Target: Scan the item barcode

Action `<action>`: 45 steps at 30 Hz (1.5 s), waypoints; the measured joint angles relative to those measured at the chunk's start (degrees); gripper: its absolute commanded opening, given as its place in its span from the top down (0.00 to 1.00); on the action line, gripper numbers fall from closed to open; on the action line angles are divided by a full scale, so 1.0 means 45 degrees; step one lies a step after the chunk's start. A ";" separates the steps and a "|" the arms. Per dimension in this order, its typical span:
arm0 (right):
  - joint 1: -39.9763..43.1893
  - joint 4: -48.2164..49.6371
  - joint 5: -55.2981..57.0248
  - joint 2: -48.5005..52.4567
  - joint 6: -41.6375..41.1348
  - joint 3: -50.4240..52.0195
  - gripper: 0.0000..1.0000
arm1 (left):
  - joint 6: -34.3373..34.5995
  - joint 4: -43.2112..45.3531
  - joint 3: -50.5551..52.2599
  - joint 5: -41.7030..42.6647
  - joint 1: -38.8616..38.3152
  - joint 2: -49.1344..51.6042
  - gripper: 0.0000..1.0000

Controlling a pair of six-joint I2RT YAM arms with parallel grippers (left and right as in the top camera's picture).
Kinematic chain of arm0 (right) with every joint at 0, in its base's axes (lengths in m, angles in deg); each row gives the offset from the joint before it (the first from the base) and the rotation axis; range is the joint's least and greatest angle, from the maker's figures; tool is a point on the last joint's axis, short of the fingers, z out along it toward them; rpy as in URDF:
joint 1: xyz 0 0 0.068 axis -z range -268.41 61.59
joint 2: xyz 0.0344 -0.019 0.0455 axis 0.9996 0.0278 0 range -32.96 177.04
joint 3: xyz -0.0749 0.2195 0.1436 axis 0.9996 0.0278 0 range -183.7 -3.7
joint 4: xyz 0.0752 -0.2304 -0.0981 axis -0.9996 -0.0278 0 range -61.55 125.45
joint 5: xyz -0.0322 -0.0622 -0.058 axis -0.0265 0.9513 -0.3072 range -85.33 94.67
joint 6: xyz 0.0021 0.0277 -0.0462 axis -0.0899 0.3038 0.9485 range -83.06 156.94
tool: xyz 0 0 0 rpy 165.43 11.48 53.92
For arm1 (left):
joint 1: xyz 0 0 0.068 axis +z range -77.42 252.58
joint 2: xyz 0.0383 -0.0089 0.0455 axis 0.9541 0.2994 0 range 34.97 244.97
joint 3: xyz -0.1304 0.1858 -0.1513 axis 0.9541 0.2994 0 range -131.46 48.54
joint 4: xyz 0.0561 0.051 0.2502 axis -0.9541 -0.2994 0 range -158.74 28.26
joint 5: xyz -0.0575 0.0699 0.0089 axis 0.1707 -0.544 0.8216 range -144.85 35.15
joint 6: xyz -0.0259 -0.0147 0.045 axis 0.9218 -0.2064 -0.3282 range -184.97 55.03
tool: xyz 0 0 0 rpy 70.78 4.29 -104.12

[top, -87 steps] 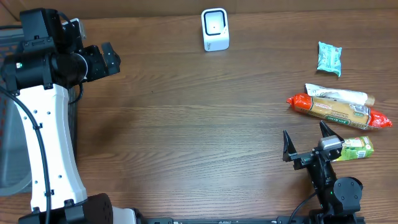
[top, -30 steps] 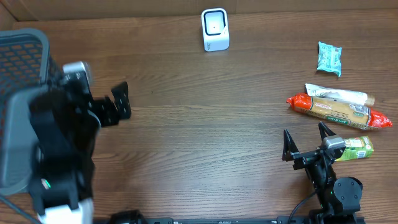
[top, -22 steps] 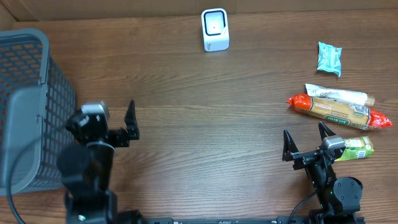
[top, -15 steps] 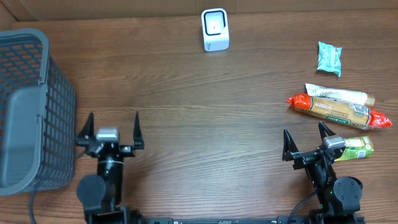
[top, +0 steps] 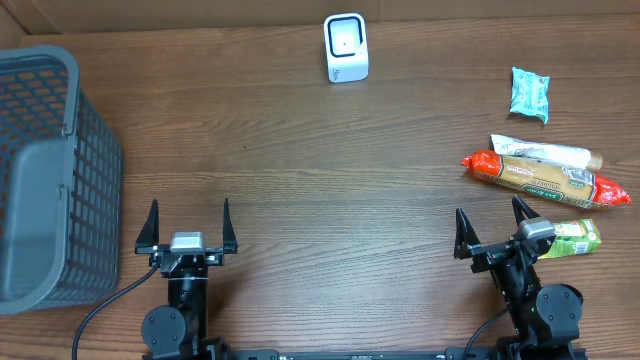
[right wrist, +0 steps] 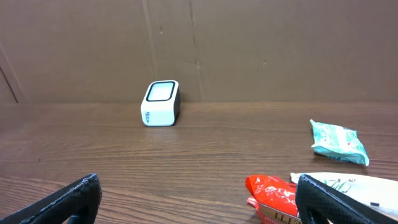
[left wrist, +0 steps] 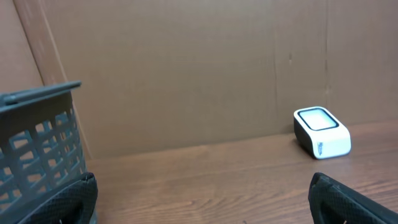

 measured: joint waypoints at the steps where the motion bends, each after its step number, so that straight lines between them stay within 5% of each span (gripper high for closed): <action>1: 0.0000 0.0005 0.0000 0.0000 0.0000 0.0000 0.00 | -0.0005 -0.0015 0.0039 -0.0019 0.0000 0.0000 0.00; 12: 0.0000 -0.0010 0.0000 0.0000 0.0000 0.0000 0.00 | -0.0335 -0.2866 0.0126 -0.0238 0.0000 -0.0019 0.00; 45: 0.0000 0.0005 0.0000 0.0000 0.0000 0.0000 0.00 | -0.0325 -0.2812 0.0126 -0.0170 0.0000 -0.0024 0.00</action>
